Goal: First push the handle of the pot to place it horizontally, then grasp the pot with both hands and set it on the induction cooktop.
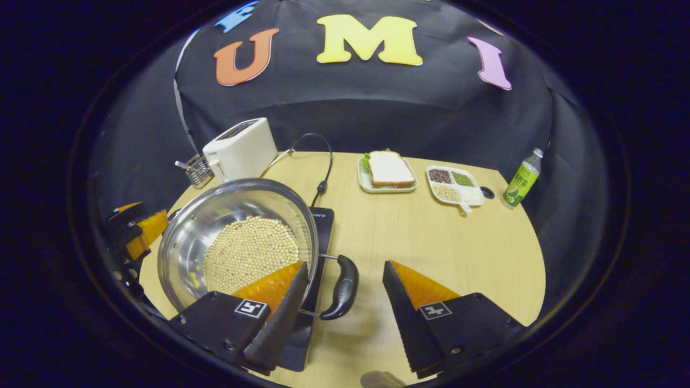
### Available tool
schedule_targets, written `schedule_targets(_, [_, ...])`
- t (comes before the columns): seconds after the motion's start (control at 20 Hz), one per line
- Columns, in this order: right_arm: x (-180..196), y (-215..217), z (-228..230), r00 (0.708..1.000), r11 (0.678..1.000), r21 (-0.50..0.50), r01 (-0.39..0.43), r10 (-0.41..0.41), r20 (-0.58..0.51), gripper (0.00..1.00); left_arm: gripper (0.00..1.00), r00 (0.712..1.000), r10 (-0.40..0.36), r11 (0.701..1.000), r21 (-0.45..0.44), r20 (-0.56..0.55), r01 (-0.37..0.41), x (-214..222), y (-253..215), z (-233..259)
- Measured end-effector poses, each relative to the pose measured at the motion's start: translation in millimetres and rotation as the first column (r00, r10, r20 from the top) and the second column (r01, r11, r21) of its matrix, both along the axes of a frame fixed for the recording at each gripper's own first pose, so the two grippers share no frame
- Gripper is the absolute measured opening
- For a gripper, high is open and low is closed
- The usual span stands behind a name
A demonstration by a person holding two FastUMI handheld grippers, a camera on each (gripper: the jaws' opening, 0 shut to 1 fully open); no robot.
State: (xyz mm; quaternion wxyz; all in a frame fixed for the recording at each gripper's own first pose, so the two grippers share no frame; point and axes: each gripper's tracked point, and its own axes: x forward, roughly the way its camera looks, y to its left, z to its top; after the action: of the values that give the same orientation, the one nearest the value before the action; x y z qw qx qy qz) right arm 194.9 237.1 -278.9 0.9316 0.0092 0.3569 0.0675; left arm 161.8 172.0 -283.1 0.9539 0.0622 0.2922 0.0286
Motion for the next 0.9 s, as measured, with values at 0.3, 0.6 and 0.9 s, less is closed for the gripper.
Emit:
schedule_targets(0.3, [-26.5,-44.9,66.2,0.985,0.996,-0.081,-0.039,0.052,0.165,0.88,0.97,0.992,0.003,1.0,0.013,0.128,-0.005,-35.3,-31.3,74.0])
schedule_targets(0.6, [-74.8,-107.1,168.3,0.91,0.983,-0.179,-0.044,0.113,0.398,0.9,0.96,0.953,-0.026,1.0,0.02,0.3,0.021,-80.3,-98.0,177.0])
schedule_targets(0.9, [-121.7,-174.9,248.1,0.853,0.996,-0.091,-0.006,0.053,0.519,1.0,0.96,0.887,-0.048,0.996,-0.05,0.459,0.08,-111.8,-181.6,283.9])
